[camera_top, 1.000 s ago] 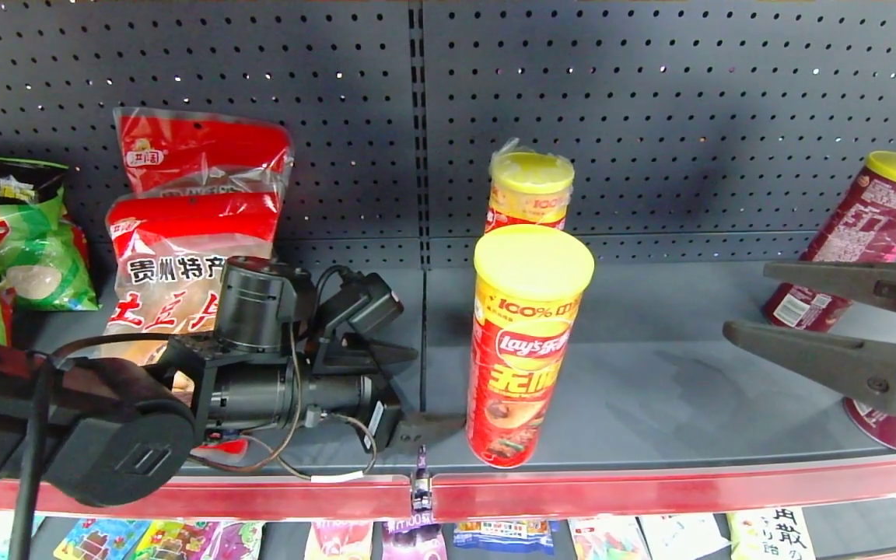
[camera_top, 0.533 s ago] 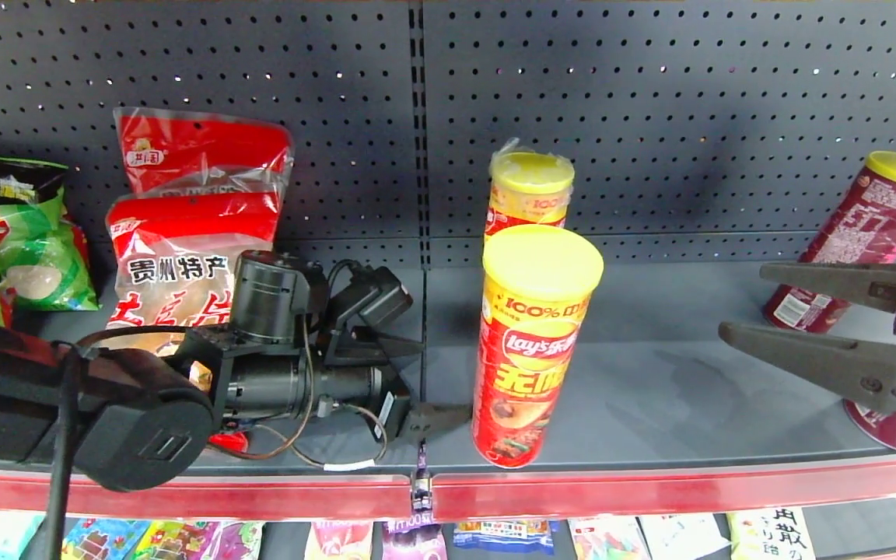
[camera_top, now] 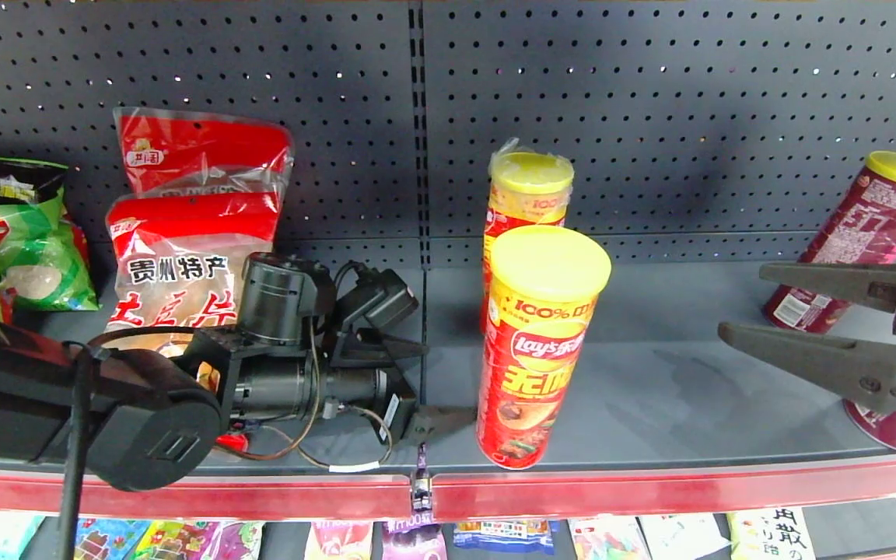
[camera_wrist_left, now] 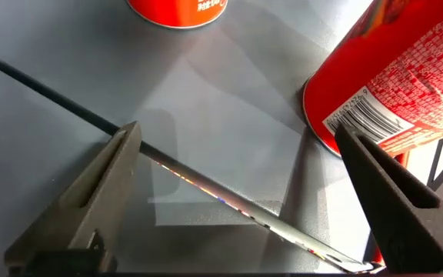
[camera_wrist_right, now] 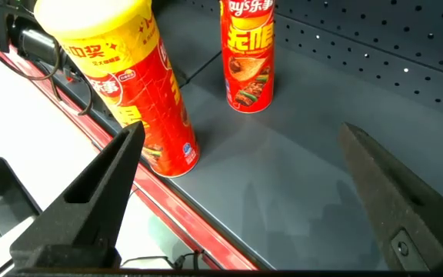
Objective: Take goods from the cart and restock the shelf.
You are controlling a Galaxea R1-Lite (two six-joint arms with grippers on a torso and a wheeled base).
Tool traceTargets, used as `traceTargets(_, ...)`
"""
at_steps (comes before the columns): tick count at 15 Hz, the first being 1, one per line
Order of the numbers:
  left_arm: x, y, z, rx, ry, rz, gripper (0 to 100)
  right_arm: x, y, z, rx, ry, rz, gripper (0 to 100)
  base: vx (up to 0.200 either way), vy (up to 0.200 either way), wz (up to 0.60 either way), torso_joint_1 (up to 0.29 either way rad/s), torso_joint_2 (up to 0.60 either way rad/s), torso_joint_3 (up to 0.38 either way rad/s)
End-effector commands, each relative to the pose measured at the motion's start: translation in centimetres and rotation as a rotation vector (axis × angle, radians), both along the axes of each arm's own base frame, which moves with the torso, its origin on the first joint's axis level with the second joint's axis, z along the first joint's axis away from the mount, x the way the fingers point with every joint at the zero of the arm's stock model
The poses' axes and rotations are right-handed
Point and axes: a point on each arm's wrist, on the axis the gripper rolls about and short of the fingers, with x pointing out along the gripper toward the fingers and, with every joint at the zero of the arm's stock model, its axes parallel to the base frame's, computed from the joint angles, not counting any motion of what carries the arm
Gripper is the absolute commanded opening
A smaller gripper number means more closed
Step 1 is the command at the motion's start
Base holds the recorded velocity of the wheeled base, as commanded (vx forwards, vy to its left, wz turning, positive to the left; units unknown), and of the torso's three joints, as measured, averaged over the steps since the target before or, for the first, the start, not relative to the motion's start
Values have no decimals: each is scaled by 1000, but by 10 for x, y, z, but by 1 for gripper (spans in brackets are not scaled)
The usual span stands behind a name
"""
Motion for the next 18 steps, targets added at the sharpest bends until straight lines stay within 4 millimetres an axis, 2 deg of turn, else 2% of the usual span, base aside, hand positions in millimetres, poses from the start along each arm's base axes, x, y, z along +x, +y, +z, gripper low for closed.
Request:
traceTargets(1,0,0,0,0,0,0,100,0,0,0,0,0,2,100,0,0,0,0,0,0)
traceTargets(6,-2,3,2,1,-2,17,100,-1,-1,-4,-6,11,0,100,0,0,0,0,0,0)
traceTargets(8,-9,15,16,-14,-30,59,100,-3,-5,-11,-15,28,-16,100,0,0,0,0,0,0)
traceTargets(10,-23,30,30,-32,-62,98,100,-16,-11,-20,-17,32,-16,100,0,0,0,0,0,0)
traceTargets(13,-63,67,55,-83,-120,238,100,-59,-33,-49,-9,14,-24,100,0,0,0,0,0,0)
traceTargets(15,-99,89,59,-110,-137,330,100,-85,-47,-69,2,-20,-69,100,0,0,0,0,0,0)
traceTargets(16,-108,96,59,-112,-143,363,100,-91,-52,-72,2,-23,-102,100,0,0,0,0,0,0)
traceTargets(18,-150,123,60,-107,-143,507,100,-118,-66,-76,29,-6,-243,100,0,0,0,0,0,0)
